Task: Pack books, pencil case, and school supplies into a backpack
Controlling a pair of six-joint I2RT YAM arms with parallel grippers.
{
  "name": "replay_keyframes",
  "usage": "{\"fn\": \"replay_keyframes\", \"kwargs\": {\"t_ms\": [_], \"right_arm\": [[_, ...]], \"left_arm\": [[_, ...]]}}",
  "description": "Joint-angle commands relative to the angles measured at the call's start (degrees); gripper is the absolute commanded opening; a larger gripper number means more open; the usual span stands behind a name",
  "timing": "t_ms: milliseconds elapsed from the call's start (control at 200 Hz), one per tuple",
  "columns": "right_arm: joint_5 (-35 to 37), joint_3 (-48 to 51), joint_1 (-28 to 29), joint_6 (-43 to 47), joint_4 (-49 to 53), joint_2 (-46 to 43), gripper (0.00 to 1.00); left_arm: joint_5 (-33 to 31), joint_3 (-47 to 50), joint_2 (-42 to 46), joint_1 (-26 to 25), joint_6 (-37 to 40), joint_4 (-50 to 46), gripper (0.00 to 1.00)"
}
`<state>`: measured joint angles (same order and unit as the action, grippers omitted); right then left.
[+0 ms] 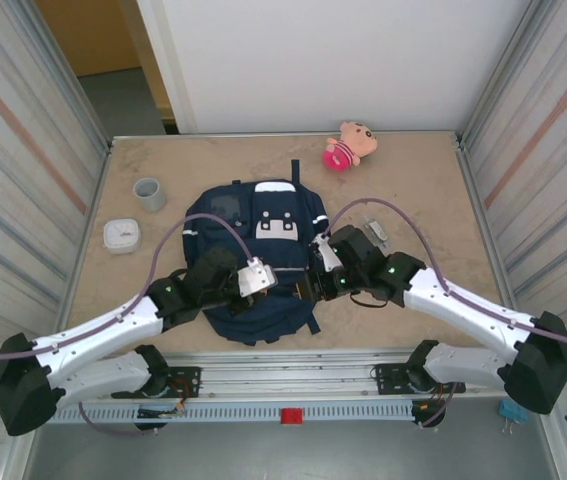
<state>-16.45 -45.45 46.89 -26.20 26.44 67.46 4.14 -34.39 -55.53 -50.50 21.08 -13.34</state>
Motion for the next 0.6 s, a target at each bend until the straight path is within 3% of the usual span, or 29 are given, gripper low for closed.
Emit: {"fn": "replay_keyframes", "kwargs": {"t_ms": [0, 251, 471, 596], "right_arm": [[-2.52, 1.51, -0.63, 6.87, -3.86, 1.98, 0.54], [-12.8, 0.56, -6.84, 11.09, -9.6, 7.38, 0.57], [-21.59, -0.66, -6.6, 14.44, -9.52, 11.19, 0.54], [-22.4, -1.36, -5.28, 14.98, -9.08, 10.96, 0.54]], "left_arm": [[-2.8, 1.98, 2.82, -0.04, 0.25, 2.4, 0.0], [-4.45, 4.84, 9.04, -0.04, -0.16, 3.07, 0.0], [-5.88, 6.26, 11.09, 0.68, -1.88, 5.54, 0.0], [-7.02, 6.12, 10.53, 1.36, -2.36, 5.44, 0.0]]}}
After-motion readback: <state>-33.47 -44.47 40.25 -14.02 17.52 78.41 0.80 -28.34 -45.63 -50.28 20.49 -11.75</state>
